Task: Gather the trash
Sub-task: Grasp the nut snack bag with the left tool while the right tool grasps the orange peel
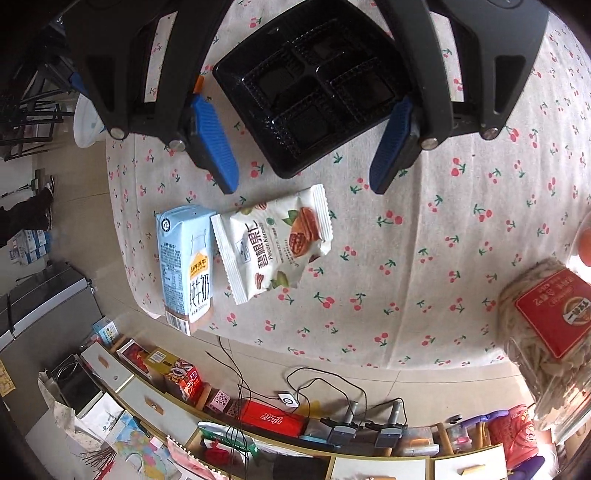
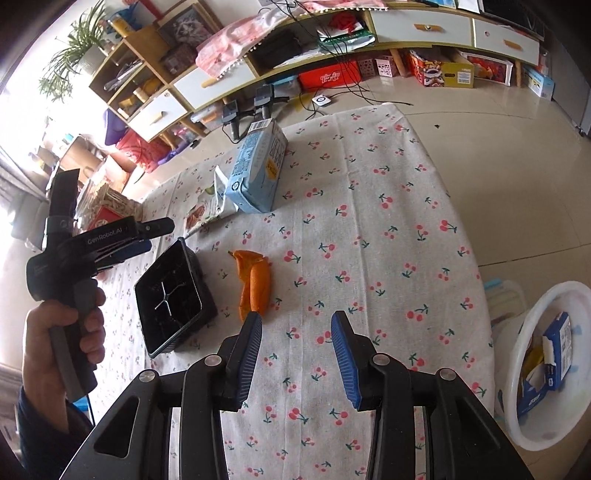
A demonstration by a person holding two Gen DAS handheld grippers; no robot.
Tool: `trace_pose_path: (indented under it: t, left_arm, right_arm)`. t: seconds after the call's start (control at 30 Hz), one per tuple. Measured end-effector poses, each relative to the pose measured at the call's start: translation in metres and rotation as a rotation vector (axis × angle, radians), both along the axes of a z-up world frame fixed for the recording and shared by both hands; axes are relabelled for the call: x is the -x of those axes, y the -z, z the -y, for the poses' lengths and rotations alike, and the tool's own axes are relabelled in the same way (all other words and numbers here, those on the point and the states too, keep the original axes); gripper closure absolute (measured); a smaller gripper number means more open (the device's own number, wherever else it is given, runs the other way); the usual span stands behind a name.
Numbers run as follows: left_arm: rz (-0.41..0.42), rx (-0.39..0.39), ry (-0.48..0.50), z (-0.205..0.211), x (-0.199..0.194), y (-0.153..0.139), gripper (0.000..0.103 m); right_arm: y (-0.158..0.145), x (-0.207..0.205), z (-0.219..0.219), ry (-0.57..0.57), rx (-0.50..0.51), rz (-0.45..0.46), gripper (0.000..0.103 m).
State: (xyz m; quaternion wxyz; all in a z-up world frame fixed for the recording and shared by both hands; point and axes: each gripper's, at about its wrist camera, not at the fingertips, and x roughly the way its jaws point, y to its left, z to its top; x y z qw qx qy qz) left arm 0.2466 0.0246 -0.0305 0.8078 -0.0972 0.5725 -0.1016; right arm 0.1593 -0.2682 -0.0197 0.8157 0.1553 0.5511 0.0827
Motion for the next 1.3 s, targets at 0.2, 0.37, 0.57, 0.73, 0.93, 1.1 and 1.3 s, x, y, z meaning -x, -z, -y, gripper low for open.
trace_pose_path:
  t: [0.2,0.37,0.57,0.73,0.93,1.1,1.3]
  left_arm:
    - [-0.034,0.011,0.002,0.002,-0.016,0.013,0.035]
    - [-0.057,0.014,0.010,0.004,-0.023,0.019,0.042]
    - [-0.078,0.003,0.027,0.009,-0.032,0.027,0.052]
    - [-0.074,-0.042,0.030,0.010,-0.032,0.030,0.084]
    - [-0.059,-0.015,0.010,0.002,-0.029,0.026,0.089]
    - [-0.028,0.010,-0.004,-0.003,-0.028,0.014,0.090]
    - [-0.003,0.034,-0.011,-0.007,-0.023,0.001,0.091]
  right_arm:
    - [0.015,-0.018,-0.012,-0.018,0.011,-0.010,0.063]
    - [0.026,-0.028,-0.024,-0.052,0.021,-0.019,0.063]
    - [0.032,-0.038,-0.042,-0.099,0.029,-0.006,0.062]
    - [0.038,-0.044,-0.055,-0.126,0.059,-0.004,0.053]
    - [0.048,-0.052,-0.063,-0.137,0.076,-0.019,0.053]
    - [0.055,-0.056,-0.074,-0.150,0.098,-0.021,0.055]
    - [0.058,-0.056,-0.078,-0.158,0.097,-0.027,0.076]
